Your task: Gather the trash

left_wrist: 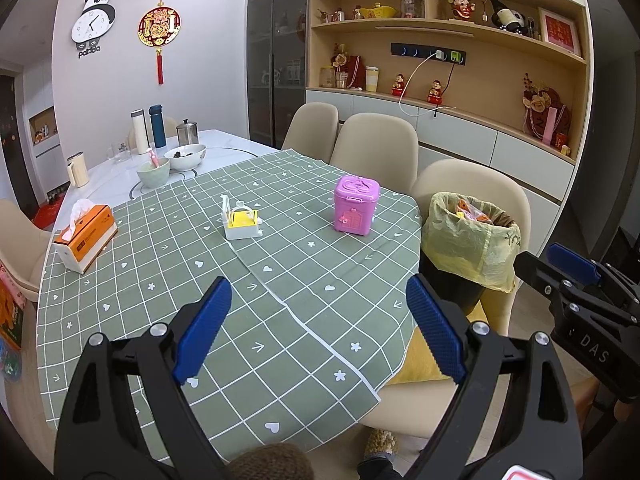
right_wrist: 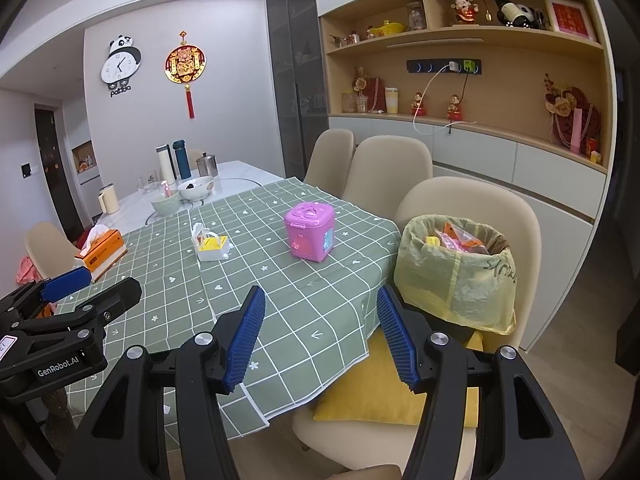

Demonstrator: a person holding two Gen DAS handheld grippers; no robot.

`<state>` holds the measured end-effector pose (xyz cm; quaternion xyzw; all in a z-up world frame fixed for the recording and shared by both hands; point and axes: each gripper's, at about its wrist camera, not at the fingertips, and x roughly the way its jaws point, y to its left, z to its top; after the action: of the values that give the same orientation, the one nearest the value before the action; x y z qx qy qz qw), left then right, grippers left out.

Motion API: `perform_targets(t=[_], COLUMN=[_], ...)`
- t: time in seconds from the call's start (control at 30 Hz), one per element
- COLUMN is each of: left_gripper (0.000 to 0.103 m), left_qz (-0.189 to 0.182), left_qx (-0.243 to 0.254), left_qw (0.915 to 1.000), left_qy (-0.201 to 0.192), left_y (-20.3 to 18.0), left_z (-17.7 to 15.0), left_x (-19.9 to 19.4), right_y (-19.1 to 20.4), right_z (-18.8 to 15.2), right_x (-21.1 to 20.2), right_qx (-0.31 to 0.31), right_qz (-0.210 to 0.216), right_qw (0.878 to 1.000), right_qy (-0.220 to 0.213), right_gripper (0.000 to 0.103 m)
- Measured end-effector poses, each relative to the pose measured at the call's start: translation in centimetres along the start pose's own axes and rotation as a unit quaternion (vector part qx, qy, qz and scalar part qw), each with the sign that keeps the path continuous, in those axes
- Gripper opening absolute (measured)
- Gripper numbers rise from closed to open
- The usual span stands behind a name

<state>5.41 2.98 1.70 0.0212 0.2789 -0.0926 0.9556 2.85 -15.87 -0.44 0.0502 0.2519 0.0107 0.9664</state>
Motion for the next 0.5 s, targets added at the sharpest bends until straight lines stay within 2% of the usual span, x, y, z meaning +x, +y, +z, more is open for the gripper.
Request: perform_targets(t=[0.5], left_gripper=[0.085], left_qz=[-0.003], left_qx=[-0.002], left_qw=[1.0], left_qy=[0.0], left_y=[0.06], left_z=[0.09], left_x=[0.27], right_y=[0.16], right_z=[-0.02], right_x=[-0.01], right_qx=[0.001], right_qz=[-0.002], right_qw=[1.0], right_qy=[0.001], right_gripper=[0.055])
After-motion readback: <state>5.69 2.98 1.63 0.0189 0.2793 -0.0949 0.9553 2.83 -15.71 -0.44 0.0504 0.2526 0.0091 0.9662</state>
